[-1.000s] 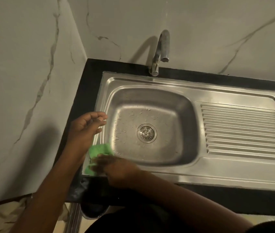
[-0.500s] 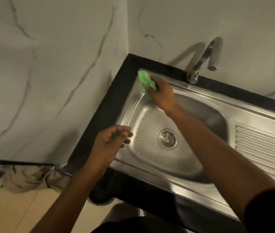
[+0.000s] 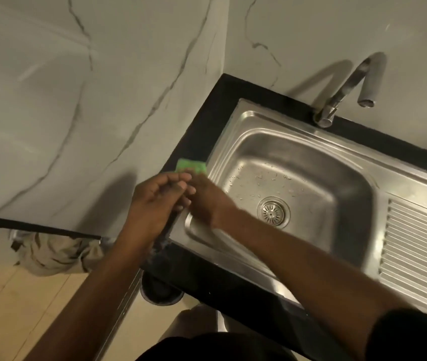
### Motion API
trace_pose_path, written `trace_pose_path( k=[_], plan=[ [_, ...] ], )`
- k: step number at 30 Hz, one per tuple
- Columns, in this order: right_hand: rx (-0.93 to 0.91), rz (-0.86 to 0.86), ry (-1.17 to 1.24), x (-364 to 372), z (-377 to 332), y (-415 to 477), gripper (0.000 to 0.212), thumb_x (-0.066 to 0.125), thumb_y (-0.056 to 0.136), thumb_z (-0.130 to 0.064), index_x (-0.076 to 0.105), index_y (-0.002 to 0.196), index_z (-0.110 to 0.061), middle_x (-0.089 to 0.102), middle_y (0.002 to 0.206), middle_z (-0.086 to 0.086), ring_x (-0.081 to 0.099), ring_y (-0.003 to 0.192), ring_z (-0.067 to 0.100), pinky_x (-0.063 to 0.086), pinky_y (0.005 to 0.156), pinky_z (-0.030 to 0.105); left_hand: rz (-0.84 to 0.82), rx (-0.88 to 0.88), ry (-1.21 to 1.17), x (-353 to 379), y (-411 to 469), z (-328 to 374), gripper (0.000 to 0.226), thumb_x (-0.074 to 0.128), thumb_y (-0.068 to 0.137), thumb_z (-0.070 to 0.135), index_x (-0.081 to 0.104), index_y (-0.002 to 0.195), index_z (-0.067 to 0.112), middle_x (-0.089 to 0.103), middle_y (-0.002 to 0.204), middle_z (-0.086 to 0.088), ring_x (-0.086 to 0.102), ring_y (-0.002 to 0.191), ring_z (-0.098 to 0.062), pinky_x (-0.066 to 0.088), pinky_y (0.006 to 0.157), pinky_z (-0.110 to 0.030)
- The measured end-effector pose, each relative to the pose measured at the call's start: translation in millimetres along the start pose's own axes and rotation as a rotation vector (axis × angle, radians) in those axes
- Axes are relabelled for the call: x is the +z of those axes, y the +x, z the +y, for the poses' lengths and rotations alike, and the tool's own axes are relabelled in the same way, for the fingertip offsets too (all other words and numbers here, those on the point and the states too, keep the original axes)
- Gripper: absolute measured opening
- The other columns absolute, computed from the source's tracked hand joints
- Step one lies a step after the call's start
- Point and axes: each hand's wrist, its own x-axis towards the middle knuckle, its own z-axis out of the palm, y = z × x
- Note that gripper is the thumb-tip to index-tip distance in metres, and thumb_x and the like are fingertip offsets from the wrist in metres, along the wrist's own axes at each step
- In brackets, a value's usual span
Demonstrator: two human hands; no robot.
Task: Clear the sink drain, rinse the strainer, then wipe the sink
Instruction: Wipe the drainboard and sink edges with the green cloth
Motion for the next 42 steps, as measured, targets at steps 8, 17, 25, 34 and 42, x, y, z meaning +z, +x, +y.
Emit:
trace_pose_path(
  k=[8,17,25,34,42],
  plan=[
    [-0.281,-0.024,-0.035,35.3,-51.9,-108.2,0.053,0.063,0.103,-0.025,0.053,0.153,-0.012,0.043,0.165,0.013,0.033,0.156,0.031,0.024,0.128,0.05,-0.059,0.03,0.053,6.3,1.4,1.1,0.022,0.06,0.106,0.012,0.078,0.114,0.02,0.082,0.102,-0.005,0.075,0.09,-0.025,0.062,0.087,-0.038],
    [-0.205,-0.073,-0.03,35.1,-30.4,-186.6,0.042,0.055,0.102,-0.022,0.065,0.144,-0.022,0.049,0.162,0.0,0.032,0.157,0.018,0.02,0.131,0.039,-0.136,0.076,0.075,45.9,-31.8,-4.7,0.022,0.06,0.104,0.006,0.077,0.111,0.017,0.083,0.097,-0.005,0.075,0.082,-0.019,0.06,0.077,-0.031],
    [0.036,0.094,0.167,8.5,40.2,-342.6,0.04,0.064,0.094,-0.002,0.075,0.13,-0.016,0.061,0.151,-0.003,0.043,0.151,0.013,0.021,0.13,0.027,-0.271,0.062,0.08,111.5,-86.2,-24.1,0.021,0.06,0.105,0.007,0.077,0.112,0.017,0.083,0.095,-0.004,0.076,0.086,-0.021,0.058,0.078,-0.03],
    [0.744,0.436,0.258,-29.8,126.6,-563.8,0.034,0.063,0.102,-0.005,0.076,0.129,-0.022,0.066,0.143,-0.002,0.053,0.142,0.012,0.036,0.125,0.035,-0.409,0.115,0.127,162.0,-146.8,-30.4,0.02,0.06,0.106,0.009,0.077,0.114,0.017,0.084,0.097,-0.004,0.078,0.092,-0.025,0.061,0.085,-0.035],
    [1.214,0.808,0.195,-9.4,136.6,-568.7,0.039,0.052,0.102,-0.014,0.066,0.139,-0.016,0.065,0.142,0.015,0.063,0.122,0.04,0.051,0.106,0.049,-0.436,0.136,0.183,186.8,-183.1,-32.4,0.02,0.059,0.106,0.01,0.075,0.118,0.014,0.083,0.1,-0.004,0.079,0.096,-0.027,0.061,0.083,-0.032]
  ],
)
